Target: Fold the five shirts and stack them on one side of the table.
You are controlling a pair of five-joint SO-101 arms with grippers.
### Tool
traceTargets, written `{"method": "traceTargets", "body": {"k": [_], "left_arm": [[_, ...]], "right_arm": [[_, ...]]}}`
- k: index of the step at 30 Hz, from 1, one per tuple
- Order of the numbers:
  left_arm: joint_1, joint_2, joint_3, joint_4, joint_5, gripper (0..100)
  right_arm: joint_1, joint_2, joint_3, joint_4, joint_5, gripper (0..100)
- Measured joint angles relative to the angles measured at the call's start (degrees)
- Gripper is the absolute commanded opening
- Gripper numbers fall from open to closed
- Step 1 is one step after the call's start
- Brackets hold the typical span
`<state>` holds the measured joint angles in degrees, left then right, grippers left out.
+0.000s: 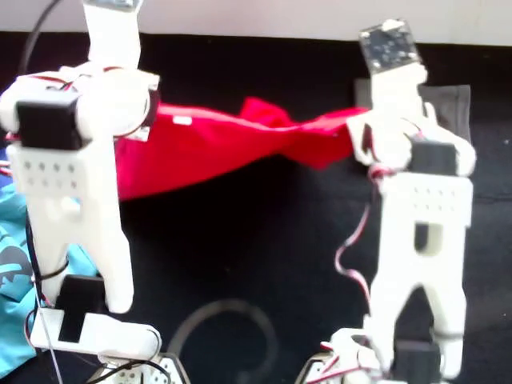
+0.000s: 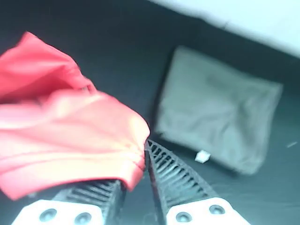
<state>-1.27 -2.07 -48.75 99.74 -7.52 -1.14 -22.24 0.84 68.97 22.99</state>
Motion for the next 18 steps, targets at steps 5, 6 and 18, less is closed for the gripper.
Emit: {"method": "traceTargets", "body": {"k": [5,6,18], "left_arm": [[1.4,-1.1,-4.5,0.0,9.8,1],[1.2,-1.1,-4.0,0.0,12.1,1],[-2.5,-1.1,32.3,-0.1,18.2,1]], "right_arm": [[1.4,-9.1,0.0,0.0,3.6,0.7],[1.8,-10.0,0.0,0.1,4.3,0.7],[2.6,-11.7,16.1,2.8,9.1,0.7]]}}
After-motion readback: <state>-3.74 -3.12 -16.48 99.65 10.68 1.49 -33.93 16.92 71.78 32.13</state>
